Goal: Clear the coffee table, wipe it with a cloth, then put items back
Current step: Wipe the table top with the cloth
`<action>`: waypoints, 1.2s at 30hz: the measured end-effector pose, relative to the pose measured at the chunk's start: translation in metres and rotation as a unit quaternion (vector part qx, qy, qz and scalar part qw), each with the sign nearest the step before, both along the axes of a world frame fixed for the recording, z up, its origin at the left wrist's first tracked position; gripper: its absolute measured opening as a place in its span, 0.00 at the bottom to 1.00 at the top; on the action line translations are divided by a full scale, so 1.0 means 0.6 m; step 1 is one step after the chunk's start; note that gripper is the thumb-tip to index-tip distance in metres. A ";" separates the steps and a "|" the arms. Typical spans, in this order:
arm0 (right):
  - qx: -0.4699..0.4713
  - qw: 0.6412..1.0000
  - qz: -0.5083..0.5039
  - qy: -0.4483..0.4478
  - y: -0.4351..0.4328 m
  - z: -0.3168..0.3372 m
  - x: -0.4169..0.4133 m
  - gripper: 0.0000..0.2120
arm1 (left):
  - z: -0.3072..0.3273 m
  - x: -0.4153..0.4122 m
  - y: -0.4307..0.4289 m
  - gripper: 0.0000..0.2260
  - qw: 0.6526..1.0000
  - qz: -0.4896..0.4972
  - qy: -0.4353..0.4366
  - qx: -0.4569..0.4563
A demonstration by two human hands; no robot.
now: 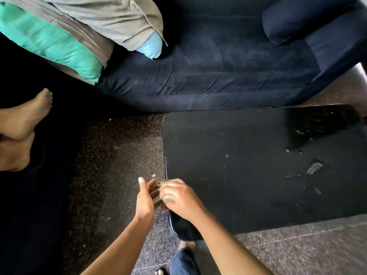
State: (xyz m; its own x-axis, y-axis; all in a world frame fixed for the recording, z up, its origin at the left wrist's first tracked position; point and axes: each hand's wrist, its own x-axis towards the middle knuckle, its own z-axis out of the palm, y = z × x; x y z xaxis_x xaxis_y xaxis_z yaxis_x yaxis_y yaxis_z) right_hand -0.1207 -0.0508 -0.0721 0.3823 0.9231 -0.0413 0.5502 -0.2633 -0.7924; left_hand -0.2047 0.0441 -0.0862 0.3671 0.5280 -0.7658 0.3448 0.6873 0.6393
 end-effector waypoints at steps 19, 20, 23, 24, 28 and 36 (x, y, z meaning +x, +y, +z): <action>-0.193 0.963 -0.075 -0.174 -0.168 -0.013 -0.131 0.08 | -0.003 -0.105 -0.116 0.29 0.996 -0.087 -0.013 -0.026; -0.164 0.970 -0.072 -0.163 -0.139 -0.011 -0.151 0.08 | -0.003 -0.107 -0.118 0.28 0.996 -0.082 -0.010 -0.022; -0.113 0.989 -0.081 -0.045 -0.073 0.008 -0.182 0.10 | 0.000 -0.117 -0.110 0.26 0.999 -0.040 0.002 -0.005; -0.102 0.989 -0.101 -0.022 -0.066 0.012 -0.176 0.10 | -0.001 -0.118 -0.102 0.27 1.000 -0.031 -0.003 -0.006; -0.112 0.972 -0.176 -0.108 -0.080 0.016 -0.092 0.07 | -0.008 -0.119 -0.065 0.33 0.998 -0.063 0.012 -0.007; -0.254 0.948 -0.030 -0.189 0.026 -0.002 -0.047 0.05 | -0.015 -0.096 -0.055 0.35 0.997 -0.075 -0.006 -0.034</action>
